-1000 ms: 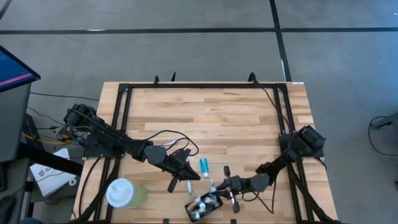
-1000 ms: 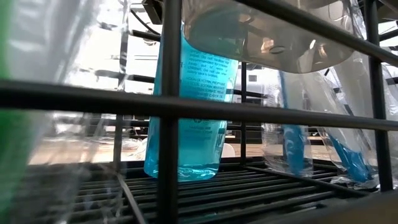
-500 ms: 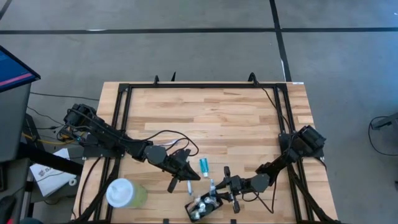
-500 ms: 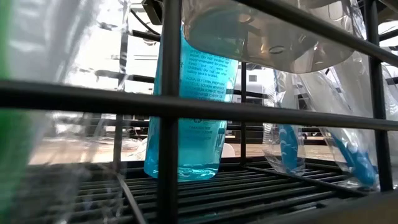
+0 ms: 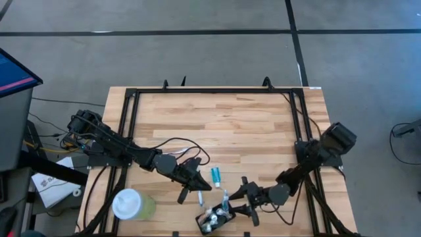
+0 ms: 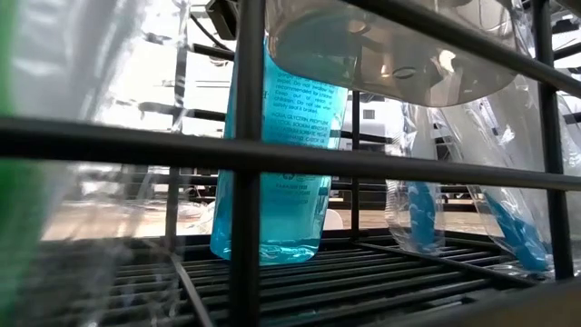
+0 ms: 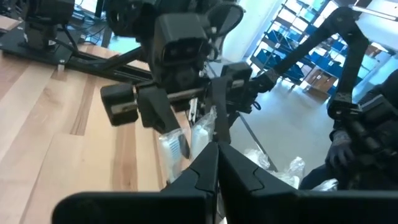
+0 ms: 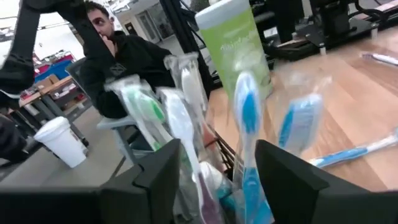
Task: Pick & Place toothbrushing station
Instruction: Put the violet toothbrush into the black wire organizer
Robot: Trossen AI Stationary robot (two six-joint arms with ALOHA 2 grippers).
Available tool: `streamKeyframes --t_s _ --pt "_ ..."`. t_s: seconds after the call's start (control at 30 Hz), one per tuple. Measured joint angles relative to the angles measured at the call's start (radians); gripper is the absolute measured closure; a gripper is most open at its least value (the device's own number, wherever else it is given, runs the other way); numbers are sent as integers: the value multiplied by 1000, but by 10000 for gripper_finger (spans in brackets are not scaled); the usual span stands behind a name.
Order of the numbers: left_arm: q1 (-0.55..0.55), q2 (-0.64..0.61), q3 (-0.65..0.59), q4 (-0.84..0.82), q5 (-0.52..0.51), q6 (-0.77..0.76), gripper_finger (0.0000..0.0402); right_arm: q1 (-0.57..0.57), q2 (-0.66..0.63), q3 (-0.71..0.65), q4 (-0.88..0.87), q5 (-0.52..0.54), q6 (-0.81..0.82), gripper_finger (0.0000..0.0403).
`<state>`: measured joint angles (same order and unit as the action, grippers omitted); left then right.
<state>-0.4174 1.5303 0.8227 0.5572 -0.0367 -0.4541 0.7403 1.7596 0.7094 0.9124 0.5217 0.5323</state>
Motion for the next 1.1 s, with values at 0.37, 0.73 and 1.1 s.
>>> streamKeyframes --t_s 0.37,0.73,1.1 --pt "68 0 0 0 -44 -391 401 -1 -216 0 -314 0 136 196" --pt "108 0 0 -16 -96 -500 401 -54 -450 0 -606 -29 367 220" --pt "73 0 0 -391 -114 -639 401 -158 -579 0 -754 -115 433 227"
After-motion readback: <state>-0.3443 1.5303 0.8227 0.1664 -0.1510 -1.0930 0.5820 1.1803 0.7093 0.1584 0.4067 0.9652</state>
